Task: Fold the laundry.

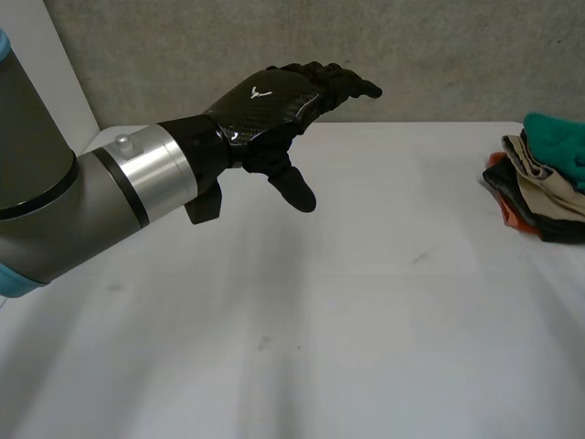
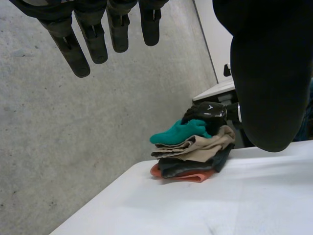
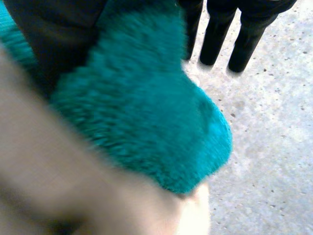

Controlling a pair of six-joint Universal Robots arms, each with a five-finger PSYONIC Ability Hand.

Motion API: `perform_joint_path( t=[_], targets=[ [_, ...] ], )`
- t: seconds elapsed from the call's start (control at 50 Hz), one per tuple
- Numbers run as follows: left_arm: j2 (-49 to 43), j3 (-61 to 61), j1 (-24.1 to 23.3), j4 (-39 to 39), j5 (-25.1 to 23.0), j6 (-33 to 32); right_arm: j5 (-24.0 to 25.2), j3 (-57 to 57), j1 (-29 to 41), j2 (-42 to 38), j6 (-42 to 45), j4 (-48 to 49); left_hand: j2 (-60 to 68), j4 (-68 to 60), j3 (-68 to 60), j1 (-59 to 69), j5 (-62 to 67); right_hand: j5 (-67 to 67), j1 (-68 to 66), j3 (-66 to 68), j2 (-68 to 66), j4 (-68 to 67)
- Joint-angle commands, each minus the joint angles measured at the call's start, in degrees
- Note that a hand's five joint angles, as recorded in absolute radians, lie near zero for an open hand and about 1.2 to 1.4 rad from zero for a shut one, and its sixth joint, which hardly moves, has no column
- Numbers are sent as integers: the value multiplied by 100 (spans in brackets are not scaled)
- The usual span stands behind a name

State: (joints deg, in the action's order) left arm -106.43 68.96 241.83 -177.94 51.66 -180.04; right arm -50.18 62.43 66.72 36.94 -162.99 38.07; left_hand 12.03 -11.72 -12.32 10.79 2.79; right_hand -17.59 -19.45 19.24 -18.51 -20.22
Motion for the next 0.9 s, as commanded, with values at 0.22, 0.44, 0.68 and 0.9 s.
perform_joint_path(
  t=[0.22, 0.44, 0.68, 0.9],
  targets=[
    [184, -49, -31, 5, 20, 31, -2722, 481, -133, 2590, 337, -2328, -63, 33, 93, 61, -140, 1759, 945, -924, 851, 1022],
    [237, -866, 92, -109, 1327, 557, -3765, -277, 1076, 3222, 1623, -2035, -47, 16, 76, 78, -123, 1759, 945, -924, 851, 1022],
    [0, -1034, 1779, -47, 3456, -837, -2515, 1727, 3232, 4023, 1111, -634, -80, 50, 109, 44, -156, 1759, 945, -924, 851, 1022],
    [-2424, -972, 2579, -556, 3632, -3493, -2778, 2861, 4112, 3557, 1630, -1407, -181, 151, 210, -57, -257, 1759, 945, -924, 851, 1022]
  ],
)
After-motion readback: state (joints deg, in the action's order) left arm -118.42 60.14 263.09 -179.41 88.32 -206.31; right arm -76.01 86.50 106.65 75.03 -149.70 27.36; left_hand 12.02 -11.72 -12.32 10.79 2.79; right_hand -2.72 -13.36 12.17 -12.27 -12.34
